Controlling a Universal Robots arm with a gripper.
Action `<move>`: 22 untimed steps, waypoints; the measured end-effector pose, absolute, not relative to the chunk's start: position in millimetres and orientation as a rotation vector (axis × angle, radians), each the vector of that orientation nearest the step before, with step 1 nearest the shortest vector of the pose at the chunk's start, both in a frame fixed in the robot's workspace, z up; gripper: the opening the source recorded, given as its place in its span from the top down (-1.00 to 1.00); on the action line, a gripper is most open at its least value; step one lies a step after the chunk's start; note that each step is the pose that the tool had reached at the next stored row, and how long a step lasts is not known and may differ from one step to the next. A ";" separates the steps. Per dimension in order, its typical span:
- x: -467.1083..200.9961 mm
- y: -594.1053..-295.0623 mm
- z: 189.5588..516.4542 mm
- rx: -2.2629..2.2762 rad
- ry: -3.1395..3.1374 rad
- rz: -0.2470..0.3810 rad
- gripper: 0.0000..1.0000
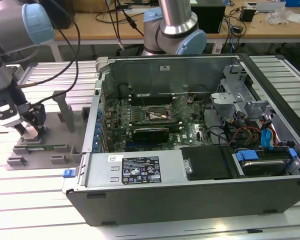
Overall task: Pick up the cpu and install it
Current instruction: 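Pick up the cpu and move it towards the insertion slot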
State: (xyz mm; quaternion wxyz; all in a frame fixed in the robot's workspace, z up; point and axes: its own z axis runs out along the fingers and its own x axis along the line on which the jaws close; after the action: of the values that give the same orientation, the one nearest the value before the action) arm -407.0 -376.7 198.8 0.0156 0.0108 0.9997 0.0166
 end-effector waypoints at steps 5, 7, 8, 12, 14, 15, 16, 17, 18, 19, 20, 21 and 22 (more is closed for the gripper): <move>-407.0 -376.7 209.2 0.036 3.109 0.052 -0.09; -407.0 -376.7 214.6 0.036 3.109 0.052 -0.09; -407.0 -376.7 217.0 0.036 3.109 0.052 -0.09; -407.0 -376.7 225.3 0.036 3.109 0.052 -0.09; -407.0 -376.7 235.0 0.037 3.109 0.052 -0.09; -407.0 -376.7 244.6 0.038 3.107 0.052 -0.09; -407.0 -376.7 252.0 0.039 3.106 0.052 -0.09; -407.0 -376.7 260.7 0.039 3.104 0.052 -0.09; -407.0 -376.7 266.0 0.039 3.103 0.052 -0.09; -407.0 -376.7 271.6 0.039 3.102 0.052 -0.09; -407.0 -376.7 276.8 0.040 3.100 0.052 -0.09; -407.0 -376.7 284.8 0.040 3.098 0.052 -0.09; -407.0 -376.7 288.5 0.041 3.098 0.052 -0.09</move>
State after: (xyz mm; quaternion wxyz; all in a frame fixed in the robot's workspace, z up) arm -407.0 -376.7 288.5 0.0217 0.0131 0.9995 0.0167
